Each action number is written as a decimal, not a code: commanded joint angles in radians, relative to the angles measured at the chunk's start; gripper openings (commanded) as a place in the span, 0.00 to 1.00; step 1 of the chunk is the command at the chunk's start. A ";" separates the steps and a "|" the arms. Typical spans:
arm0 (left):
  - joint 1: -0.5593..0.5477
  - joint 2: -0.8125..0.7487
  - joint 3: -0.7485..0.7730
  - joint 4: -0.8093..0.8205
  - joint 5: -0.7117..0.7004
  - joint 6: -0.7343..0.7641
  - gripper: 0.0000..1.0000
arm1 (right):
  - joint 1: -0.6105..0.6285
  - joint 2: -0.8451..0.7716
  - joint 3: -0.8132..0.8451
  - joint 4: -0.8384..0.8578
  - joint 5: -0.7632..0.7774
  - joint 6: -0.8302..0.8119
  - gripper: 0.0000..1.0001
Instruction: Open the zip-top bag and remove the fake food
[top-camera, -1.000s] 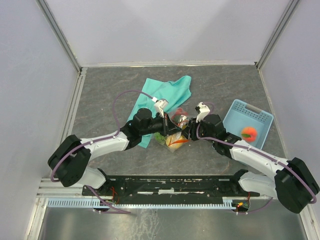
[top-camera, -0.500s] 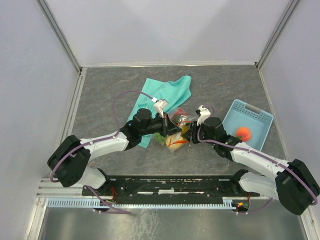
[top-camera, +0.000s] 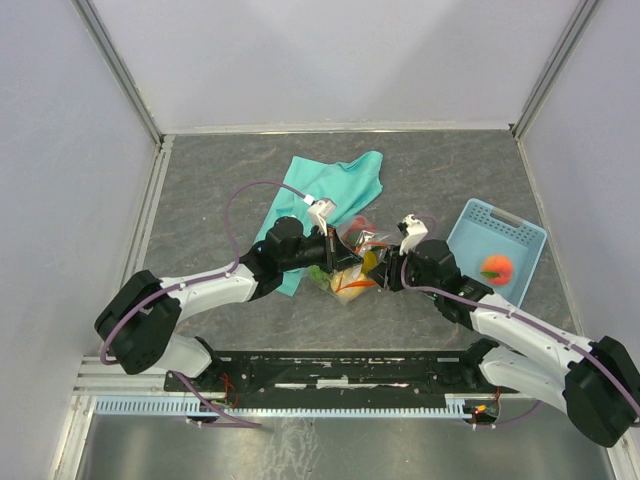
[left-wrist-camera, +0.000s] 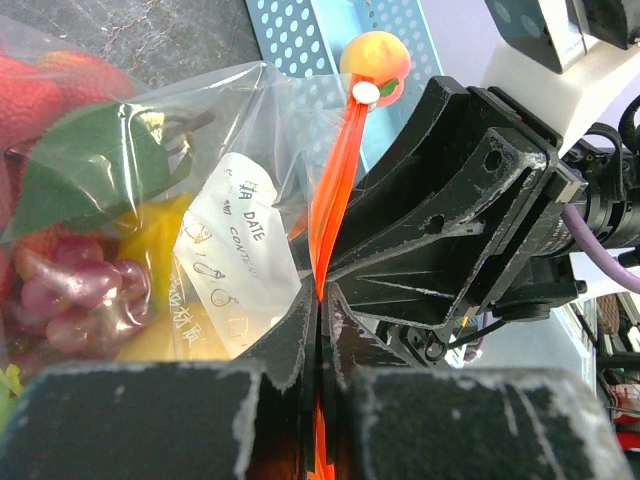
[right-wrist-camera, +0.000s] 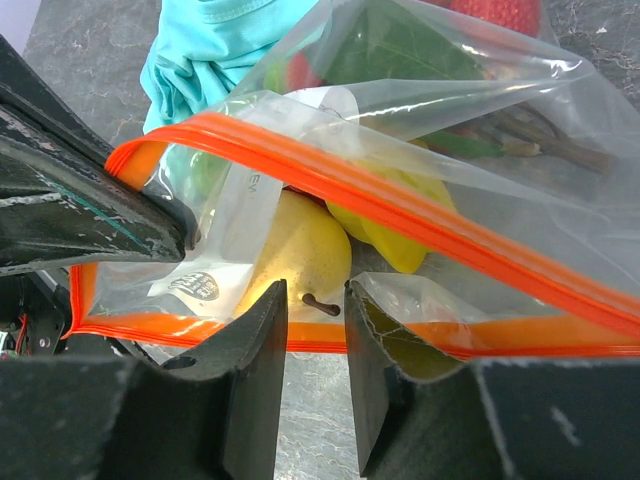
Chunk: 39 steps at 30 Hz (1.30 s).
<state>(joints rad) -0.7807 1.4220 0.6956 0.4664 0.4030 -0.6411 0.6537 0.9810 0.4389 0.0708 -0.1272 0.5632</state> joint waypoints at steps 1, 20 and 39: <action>0.003 -0.027 0.011 0.046 0.020 0.001 0.03 | 0.005 0.045 -0.009 0.052 -0.002 0.010 0.34; 0.003 -0.020 0.017 0.019 0.005 0.024 0.03 | 0.006 -0.132 -0.013 0.005 0.038 0.014 0.02; 0.003 -0.057 -0.074 -0.052 0.019 0.000 0.06 | 0.039 0.084 -0.004 0.220 -0.011 -0.056 0.50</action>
<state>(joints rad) -0.7807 1.4040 0.6331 0.4374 0.4110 -0.6415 0.6693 1.0248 0.4171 0.1299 -0.1329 0.5213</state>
